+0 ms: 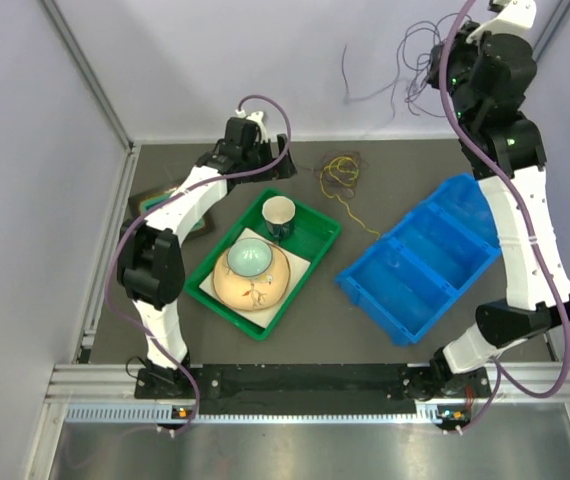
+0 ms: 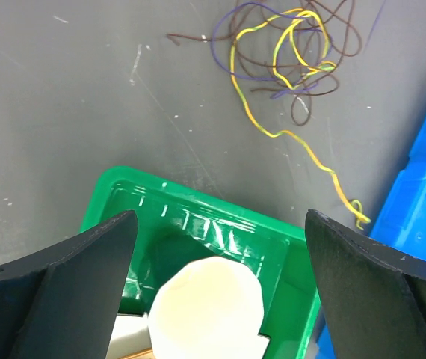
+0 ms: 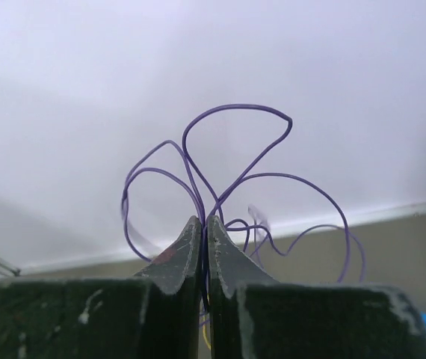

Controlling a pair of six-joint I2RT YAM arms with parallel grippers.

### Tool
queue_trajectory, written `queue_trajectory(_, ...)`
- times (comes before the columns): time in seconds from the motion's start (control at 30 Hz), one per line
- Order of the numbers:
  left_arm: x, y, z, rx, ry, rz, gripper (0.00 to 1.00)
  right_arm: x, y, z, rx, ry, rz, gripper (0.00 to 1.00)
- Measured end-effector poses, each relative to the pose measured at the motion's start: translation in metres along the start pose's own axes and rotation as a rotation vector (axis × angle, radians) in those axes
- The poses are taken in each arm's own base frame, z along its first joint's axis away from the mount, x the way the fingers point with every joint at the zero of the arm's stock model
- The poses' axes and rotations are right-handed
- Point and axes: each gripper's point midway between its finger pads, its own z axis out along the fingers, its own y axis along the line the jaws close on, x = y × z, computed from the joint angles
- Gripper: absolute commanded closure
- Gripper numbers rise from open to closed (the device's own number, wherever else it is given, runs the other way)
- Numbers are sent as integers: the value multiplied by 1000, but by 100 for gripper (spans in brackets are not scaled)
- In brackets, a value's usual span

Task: Untangle the cables

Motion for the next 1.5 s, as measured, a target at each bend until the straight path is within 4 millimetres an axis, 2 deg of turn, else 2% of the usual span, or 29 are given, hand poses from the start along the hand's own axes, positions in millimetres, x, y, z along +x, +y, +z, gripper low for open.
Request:
queue_trajectory(0.07, 0, -3, 0, 12, 1, -5, 1, -11, 1, -3, -3, -27, 6, 100)
queue_trajectory(0.13, -1, -5, 0, 23, -2, -5, 1, -8, 1, -2, 1, -20, 3, 100)
queue_trajectory(0.37, 1, -8, 1, 40, 2, -4, 1, 33, -8, 13, 36, 81, -30, 100)
queue_trajectory(0.47, 4, -7, 1, 41, 9, -7, 1, 40, -10, 14, 43, 101, -40, 100)
queue_trajectory(0.7, 6, -9, 2, 53, 17, -25, 1, 39, -12, 12, 49, 99, -44, 100)
queue_trajectory(0.8, 9, -10, 2, 59, 25, -29, 1, 35, -14, 3, 51, 96, -44, 100)
queue_trajectory(0.9, 11, -11, 2, 69, 32, -36, 1, 17, -15, -14, 43, 62, -41, 100)
queue_trajectory(1.0, 10, -15, 0, 83, 35, -43, 1, -13, -17, -38, 35, -3, -32, 100)
queue_trajectory(1.23, 6, -19, -5, 95, 26, -51, 1, -82, -23, -110, 10, -170, 8, 100)
queue_trajectory(1.37, 6, -20, -5, 97, 25, -54, 1, -104, -26, -140, -6, -231, 29, 100)
queue_trajectory(1.5, 6, -20, -5, 97, 25, -55, 1, -110, -28, -157, -19, -249, 36, 100)
